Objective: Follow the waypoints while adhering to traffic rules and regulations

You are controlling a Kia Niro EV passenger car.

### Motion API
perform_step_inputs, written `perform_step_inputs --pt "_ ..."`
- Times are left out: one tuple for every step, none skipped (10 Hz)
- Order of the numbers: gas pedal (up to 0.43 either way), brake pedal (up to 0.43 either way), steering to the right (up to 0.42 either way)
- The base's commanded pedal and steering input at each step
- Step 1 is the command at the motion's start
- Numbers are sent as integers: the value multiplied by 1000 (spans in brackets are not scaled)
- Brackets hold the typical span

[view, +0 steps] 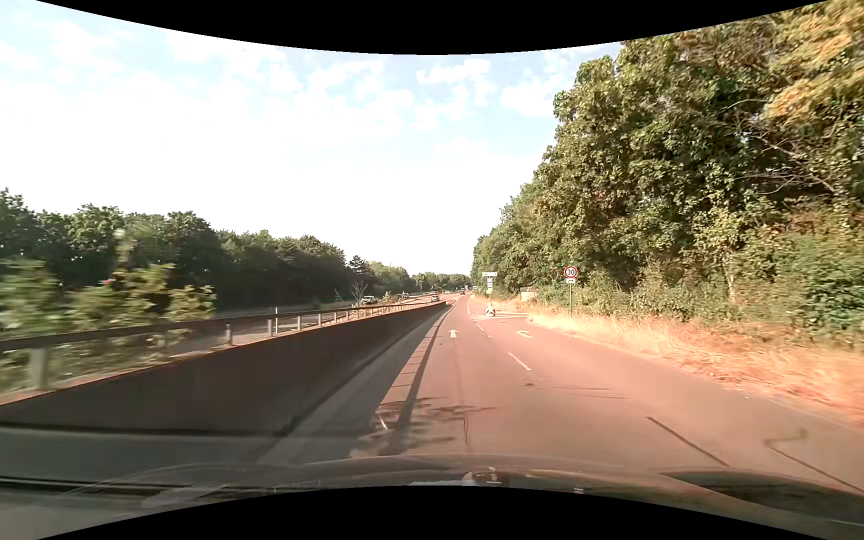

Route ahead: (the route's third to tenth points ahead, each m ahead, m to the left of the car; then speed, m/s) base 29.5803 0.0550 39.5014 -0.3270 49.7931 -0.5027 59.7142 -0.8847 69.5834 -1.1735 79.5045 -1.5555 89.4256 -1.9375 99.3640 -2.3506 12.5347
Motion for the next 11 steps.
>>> perform_step_inputs --pt "47 0 2" --pt "47 0 2" --pt "47 0 2" --pt "47 0 1" --pt "47 0 1" --pt "47 0 1" --pt "47 0 0" --pt "47 0 1" --pt "47 0 1" --pt "47 0 0" --pt "47 0 0"
